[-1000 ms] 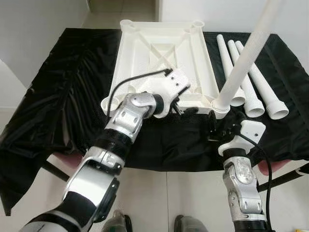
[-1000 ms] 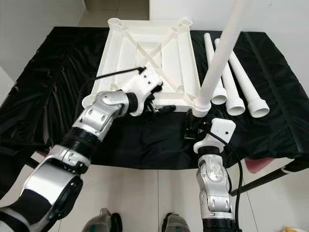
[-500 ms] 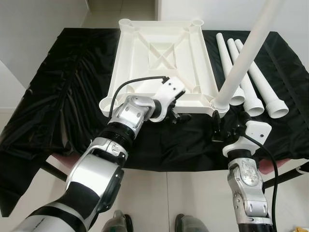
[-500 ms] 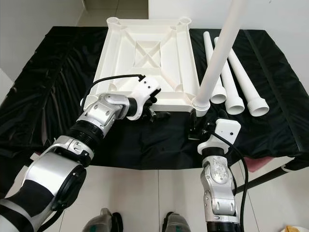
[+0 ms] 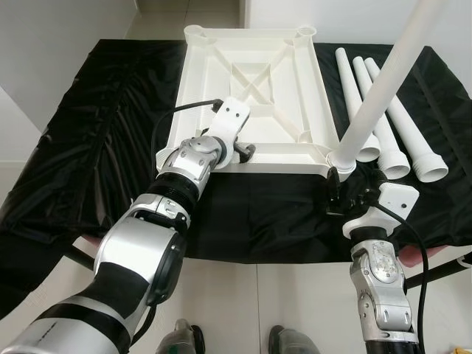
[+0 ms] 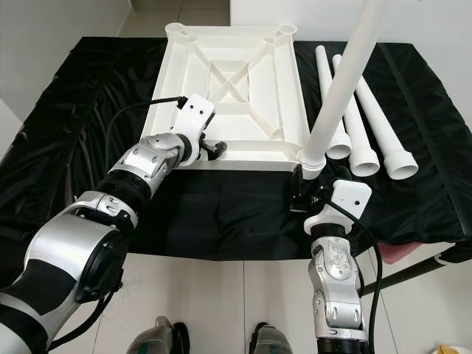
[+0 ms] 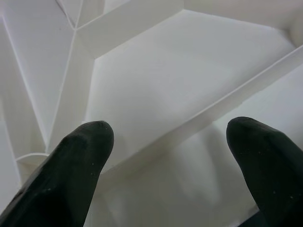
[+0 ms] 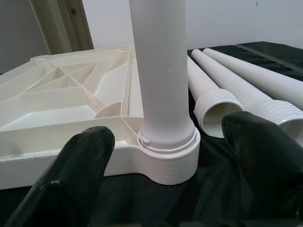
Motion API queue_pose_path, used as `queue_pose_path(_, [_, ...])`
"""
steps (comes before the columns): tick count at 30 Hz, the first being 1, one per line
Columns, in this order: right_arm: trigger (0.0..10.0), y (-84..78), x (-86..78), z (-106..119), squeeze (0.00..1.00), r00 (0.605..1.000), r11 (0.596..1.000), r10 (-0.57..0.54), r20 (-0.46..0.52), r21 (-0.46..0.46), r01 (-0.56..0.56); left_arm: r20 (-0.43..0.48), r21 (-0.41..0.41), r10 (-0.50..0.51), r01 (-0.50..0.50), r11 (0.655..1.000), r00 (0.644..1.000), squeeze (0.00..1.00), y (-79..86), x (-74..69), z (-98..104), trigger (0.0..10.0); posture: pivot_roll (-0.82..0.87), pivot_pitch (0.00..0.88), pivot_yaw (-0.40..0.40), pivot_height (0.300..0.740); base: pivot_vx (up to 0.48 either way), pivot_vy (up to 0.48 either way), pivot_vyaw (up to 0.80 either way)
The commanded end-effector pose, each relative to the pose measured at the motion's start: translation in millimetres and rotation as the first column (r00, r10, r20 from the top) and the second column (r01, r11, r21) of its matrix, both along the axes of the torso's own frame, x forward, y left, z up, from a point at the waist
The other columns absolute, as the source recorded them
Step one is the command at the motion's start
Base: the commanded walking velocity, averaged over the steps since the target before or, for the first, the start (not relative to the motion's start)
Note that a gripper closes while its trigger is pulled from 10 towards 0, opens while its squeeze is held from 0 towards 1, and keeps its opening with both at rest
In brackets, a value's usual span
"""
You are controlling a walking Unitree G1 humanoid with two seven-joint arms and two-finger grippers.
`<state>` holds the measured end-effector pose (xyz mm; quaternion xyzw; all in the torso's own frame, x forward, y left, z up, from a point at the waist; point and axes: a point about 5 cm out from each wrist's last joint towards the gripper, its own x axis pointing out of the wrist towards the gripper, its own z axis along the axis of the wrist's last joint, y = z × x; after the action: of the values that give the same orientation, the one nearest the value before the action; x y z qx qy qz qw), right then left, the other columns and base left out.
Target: Building children table
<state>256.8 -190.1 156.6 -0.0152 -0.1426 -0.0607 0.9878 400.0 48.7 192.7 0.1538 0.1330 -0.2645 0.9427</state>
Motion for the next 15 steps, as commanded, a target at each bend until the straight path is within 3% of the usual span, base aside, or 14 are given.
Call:
queue_pose_path(1, [10.0, 0.0, -0.2, 2, 0.0, 1.0, 1.0, -0.001, 0.002, -0.01, 0.001, -0.002, 0.015, -0.012, 0.012, 1.0, 1.0, 0.0, 1.6, 0.1, -1, 10.0, -0.11, 0.107, 0.093, 0.74, 0.0, 0.0, 0.0])
queue_pose_path(2, [10.0, -2.4, 0.1, 1, 0.0, 1.0, 1.0, -0.008, -0.001, -0.016, 0.008, 0.043, -0.094, -0.127, 0.13, 0.987, 0.991, 0.0, -8.4, -3.0, 13, 10.0, -0.11, 0.103, 0.093, 0.74, 0.0, 0.0, 0.0])
queue_pose_path(6, [10.0, -2.8, 0.6, 0, 0.0, 1.0, 1.0, -0.008, -0.004, -0.017, 0.008, 0.105, -0.165, -0.211, 0.226, 0.96, 0.972, 0.0, -18.9, -7.5, 27, 10.0, -0.1, 0.103, 0.091, 0.74, 0.0, 0.0, 0.0])
queue_pose_path(8, [10.0, -1.9, 1.3, 0, 0.0, 1.0, 1.0, -0.005, -0.005, -0.017, 0.005, 0.126, -0.174, -0.252, 0.271, 0.947, 0.96, 0.0, -24.1, -10.7, 30, 10.0, -0.1, 0.103, 0.091, 0.74, 0.0, 0.0, 0.0])
queue_pose_path(9, [10.0, -0.4, 2.8, 1, 0.0, 1.0, 1.0, 0.004, -0.005, -0.019, -0.004, 0.154, -0.154, -0.324, 0.347, 0.925, 0.933, 0.0, -32.0, -16.9, 31, 10.0, -0.1, 0.097, 0.088, 0.74, 0.0, 0.0, 0.0])
queue_pose_path(14, [10.0, -0.2, 3.5, 1, 0.0, 1.0, 1.0, 0.007, -0.003, -0.022, -0.007, 0.163, -0.15, -0.363, 0.387, 0.91, 0.917, 0.0, -34.9, -20.5, 30, 10.0, -0.1, 0.094, 0.087, 0.74, 0.0, 0.0, 0.0])
queue_pose_path(15, [10.0, -1.1, 4.3, 2, 0.0, 1.0, 1.0, 0.008, -0.001, -0.025, -0.008, 0.165, -0.143, -0.421, 0.444, 0.885, 0.892, 0.0, -37.1, -25.5, 29, 10.0, -0.1, 0.089, 0.086, 0.74, 0.0, 0.0, 0.0])
